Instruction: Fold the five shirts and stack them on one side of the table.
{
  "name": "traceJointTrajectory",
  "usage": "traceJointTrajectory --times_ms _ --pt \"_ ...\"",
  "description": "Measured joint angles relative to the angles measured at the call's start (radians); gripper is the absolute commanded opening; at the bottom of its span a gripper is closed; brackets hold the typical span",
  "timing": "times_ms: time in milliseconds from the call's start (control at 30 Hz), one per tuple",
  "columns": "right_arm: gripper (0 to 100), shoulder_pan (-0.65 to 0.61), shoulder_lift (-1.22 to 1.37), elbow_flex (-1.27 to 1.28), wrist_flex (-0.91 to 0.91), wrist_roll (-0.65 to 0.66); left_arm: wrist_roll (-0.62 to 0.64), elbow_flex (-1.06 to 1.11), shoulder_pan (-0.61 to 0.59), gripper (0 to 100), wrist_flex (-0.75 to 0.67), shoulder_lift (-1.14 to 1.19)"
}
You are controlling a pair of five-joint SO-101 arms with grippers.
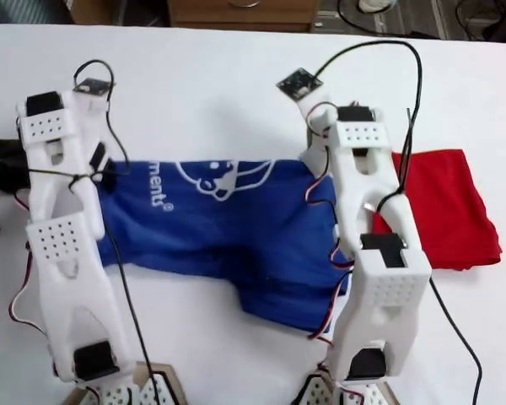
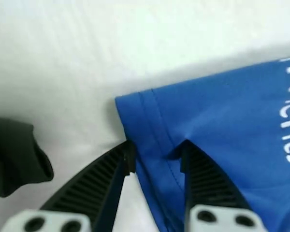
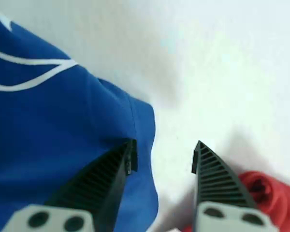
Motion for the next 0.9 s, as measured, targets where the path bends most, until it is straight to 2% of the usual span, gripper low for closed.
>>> traceJointTrajectory --times_ms 200,467,700,900 --pt "19.0 0.002 0.000 -0.034 0.120 0.000 0.000 0.092 0.002 18 0.000 -0.167" --pt "19.0 0.002 -0.114 -0.034 0.164 0.000 0.000 0.755 0.075 18 -0.017 -0.617" --pt "19.0 0.002 -0.259 -0.034 0.250 0.000 0.038 1.237 0.009 18 -0.247 -0.812" --pt "19.0 0.002 -0.276 -0.034 0.288 0.000 0.038 1.395 -0.029 18 -0.407 -0.815"
